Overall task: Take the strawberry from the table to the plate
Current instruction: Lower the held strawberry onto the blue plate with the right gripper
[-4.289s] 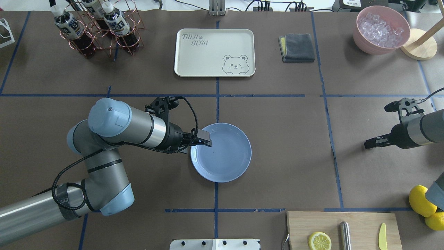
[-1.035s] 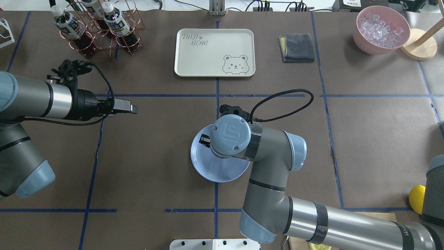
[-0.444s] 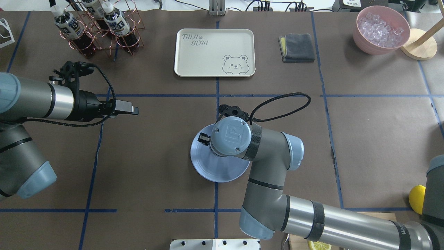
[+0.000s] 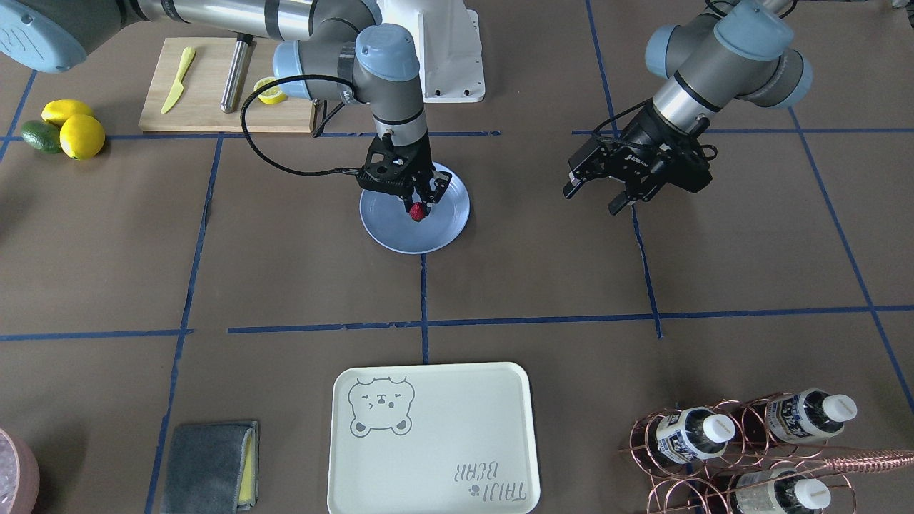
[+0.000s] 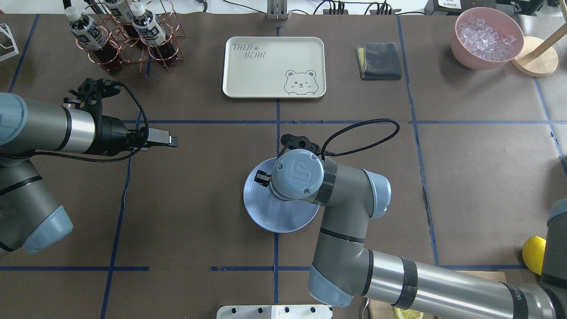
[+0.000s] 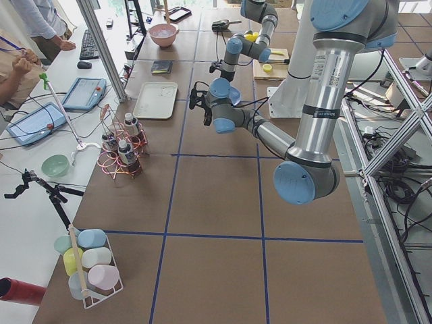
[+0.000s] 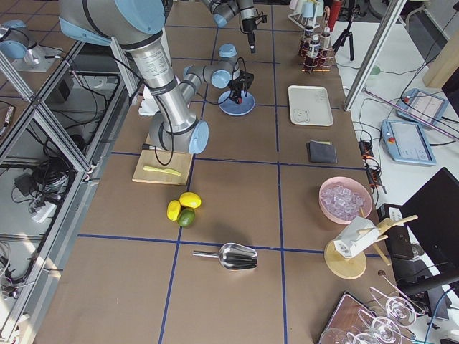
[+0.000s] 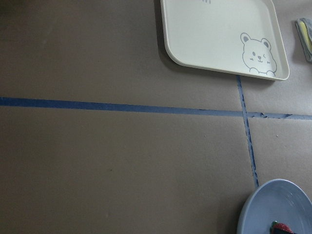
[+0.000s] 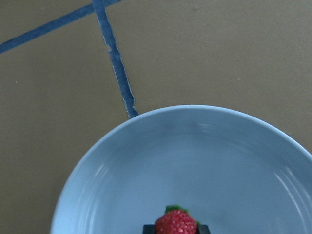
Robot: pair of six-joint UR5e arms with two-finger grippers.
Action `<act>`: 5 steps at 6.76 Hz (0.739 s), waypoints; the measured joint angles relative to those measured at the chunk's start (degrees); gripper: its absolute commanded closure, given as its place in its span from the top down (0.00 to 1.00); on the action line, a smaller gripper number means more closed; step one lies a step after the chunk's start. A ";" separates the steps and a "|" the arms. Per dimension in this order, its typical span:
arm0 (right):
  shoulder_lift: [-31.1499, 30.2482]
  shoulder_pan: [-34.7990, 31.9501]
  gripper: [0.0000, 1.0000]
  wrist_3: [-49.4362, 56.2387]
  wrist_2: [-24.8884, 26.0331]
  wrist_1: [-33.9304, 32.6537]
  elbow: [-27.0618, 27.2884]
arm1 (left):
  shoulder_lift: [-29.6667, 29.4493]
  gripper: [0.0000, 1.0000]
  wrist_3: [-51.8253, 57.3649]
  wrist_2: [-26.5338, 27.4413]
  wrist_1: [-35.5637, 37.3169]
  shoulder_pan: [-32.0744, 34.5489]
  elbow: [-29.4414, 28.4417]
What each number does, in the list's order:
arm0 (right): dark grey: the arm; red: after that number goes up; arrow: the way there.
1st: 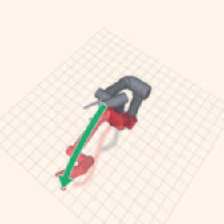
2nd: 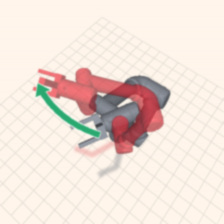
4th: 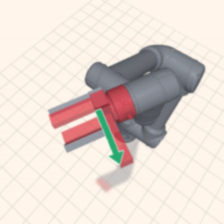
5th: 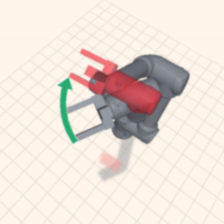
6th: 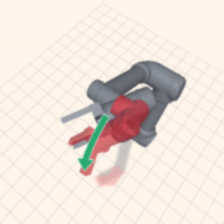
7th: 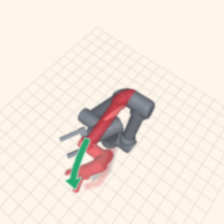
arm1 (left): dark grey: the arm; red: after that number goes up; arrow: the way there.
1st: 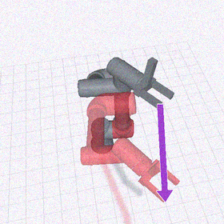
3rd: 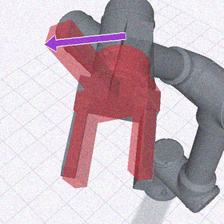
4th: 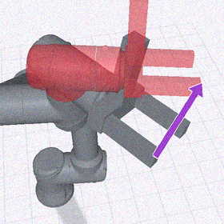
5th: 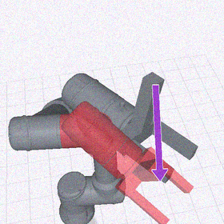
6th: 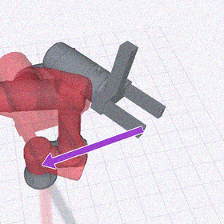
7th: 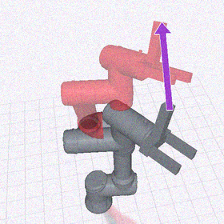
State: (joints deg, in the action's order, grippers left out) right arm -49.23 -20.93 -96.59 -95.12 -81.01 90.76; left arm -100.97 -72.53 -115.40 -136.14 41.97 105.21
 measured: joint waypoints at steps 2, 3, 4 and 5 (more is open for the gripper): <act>-0.62 -0.04 0.00 0.00 0.00 -0.65 0.97 | -0.07 0.99 -0.05 0.00 0.00 -0.02 -0.01; -0.92 -0.02 0.00 0.00 -0.02 -0.72 1.11 | -0.12 0.99 -0.06 0.00 0.00 -0.04 0.00; -1.00 0.03 0.25 0.00 -0.01 -0.67 1.11 | -0.16 0.99 -0.06 0.00 0.00 -0.04 -0.01; -1.02 0.07 0.48 0.00 -0.04 -0.56 1.10 | -0.17 0.99 -0.06 0.00 0.00 -0.05 0.00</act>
State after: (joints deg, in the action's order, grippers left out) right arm -50.25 -20.87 -96.59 -95.16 -81.56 91.86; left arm -101.15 -72.60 -115.40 -136.14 41.92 105.20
